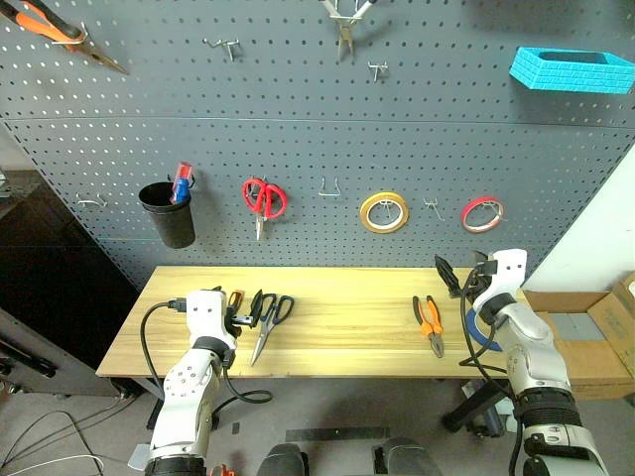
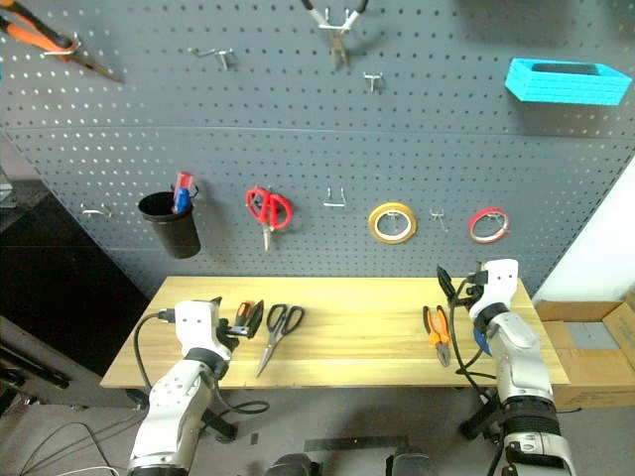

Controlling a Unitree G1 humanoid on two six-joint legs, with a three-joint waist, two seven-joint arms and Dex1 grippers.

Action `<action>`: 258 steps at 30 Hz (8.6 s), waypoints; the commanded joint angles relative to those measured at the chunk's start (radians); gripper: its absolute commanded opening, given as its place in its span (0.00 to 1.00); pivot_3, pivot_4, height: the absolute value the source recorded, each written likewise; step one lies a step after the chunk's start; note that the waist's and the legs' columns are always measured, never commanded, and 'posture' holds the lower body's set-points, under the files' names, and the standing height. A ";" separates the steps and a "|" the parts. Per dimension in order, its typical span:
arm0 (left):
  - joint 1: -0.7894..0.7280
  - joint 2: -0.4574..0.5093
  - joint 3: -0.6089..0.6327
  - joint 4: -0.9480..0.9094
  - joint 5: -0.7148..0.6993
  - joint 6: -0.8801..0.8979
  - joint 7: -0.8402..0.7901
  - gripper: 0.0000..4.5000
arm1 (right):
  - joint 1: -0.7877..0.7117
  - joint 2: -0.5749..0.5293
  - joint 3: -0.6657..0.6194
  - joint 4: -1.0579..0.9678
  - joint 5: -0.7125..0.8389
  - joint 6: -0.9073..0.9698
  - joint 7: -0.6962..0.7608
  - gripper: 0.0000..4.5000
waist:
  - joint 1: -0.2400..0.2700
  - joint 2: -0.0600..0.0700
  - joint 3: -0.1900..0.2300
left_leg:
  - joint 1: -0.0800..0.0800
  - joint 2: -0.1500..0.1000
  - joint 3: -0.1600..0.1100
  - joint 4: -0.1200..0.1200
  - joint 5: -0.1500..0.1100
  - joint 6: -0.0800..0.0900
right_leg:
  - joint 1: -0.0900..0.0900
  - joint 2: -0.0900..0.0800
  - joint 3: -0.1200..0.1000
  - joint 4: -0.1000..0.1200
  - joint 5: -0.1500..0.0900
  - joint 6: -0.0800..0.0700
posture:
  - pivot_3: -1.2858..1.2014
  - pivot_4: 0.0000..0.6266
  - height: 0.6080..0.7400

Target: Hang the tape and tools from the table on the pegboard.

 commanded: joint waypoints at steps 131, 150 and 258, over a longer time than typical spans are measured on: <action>-0.298 0.021 -0.351 -0.345 -0.095 0.321 -0.340 1.00 | -0.313 -0.013 0.036 -0.416 -0.001 0.300 -0.188 0.44 | -0.026 -0.007 0.338 | -0.053 -0.003 0.008 0.010 -0.002 0.008 | -0.056 -0.002 0.018 0.015 0.006 0.014 | 0.50 0.63 1.00; -0.241 0.205 -0.424 -0.318 -0.069 0.371 -0.496 1.00 | 0.115 -0.177 0.050 -0.975 0.179 1.075 -0.305 0.99 | -0.039 -0.007 0.338 | -0.054 -0.002 0.009 0.010 -0.002 0.008 | -0.057 -0.003 0.020 0.013 0.002 0.020 | 0.48 0.67 1.00; -0.154 0.011 -0.127 -0.697 0.043 0.065 0.010 1.00 | -1.015 0.335 0.127 0.164 -0.030 -0.148 -0.107 0.47 | -0.001 -0.009 0.337 | -0.070 -0.002 0.005 0.011 0.002 0.003 | -0.073 -0.002 0.013 0.019 0.012 0.008 | 0.52 0.58 1.00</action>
